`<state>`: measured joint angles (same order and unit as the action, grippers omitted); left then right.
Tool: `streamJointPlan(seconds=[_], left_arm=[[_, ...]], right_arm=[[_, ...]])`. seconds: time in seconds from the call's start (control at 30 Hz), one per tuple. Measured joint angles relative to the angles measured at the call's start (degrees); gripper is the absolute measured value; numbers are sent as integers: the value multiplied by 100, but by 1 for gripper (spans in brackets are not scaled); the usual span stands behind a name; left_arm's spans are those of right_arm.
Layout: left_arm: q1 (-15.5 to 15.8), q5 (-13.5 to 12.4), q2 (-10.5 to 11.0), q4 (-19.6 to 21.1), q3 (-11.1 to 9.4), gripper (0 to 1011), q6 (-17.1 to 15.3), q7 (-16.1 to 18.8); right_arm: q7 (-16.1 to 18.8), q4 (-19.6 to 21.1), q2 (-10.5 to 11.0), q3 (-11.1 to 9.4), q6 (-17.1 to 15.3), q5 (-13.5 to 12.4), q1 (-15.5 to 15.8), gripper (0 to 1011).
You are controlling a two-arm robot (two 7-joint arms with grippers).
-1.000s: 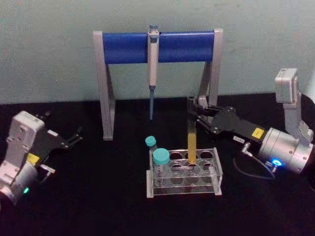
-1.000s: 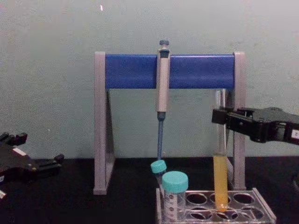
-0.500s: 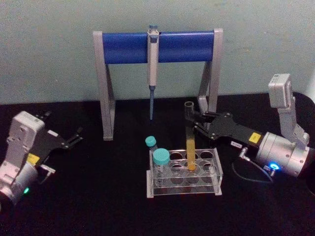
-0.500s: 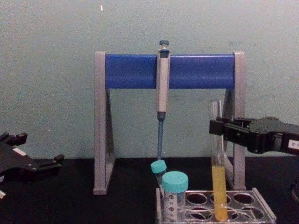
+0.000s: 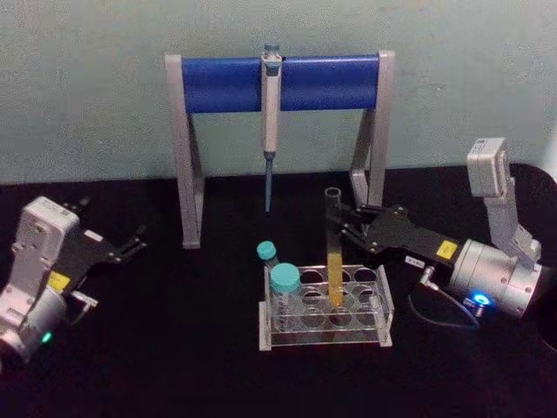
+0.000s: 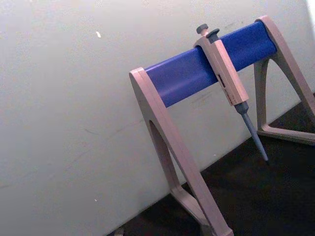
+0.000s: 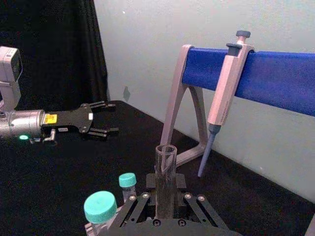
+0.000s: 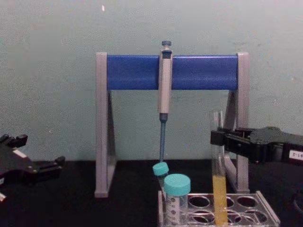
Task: Pick up the test tube from the test tube rack, shake it, then place it back into the test tube rack.
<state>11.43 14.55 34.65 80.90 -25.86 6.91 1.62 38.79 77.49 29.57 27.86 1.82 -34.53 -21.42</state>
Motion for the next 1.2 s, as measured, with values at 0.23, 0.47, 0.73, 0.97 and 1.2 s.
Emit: streamJointPlan(seconds=[0.23, 0.47, 0.73, 0.97, 1.2], left_arm=[[0, 0, 0, 0, 0, 1001, 0, 0], [0, 0, 0, 0, 0, 1001, 0, 0], [0, 0, 0, 0, 0, 1001, 0, 0], [0, 0, 0, 0, 0, 1001, 0, 0], [0, 0, 0, 0, 0, 1001, 0, 0]], right_arm=[[11, -13, 0, 11, -7, 22, -3, 228], [8, -19, 5, 25, -28, 53, 3, 228], [-35, -33, 1, 33, -62, 96, 5, 228], [-106, -20, 5, 37, -86, 175, 13, 228], [-138, -2, 10, 28, -87, 200, 25, 228]])
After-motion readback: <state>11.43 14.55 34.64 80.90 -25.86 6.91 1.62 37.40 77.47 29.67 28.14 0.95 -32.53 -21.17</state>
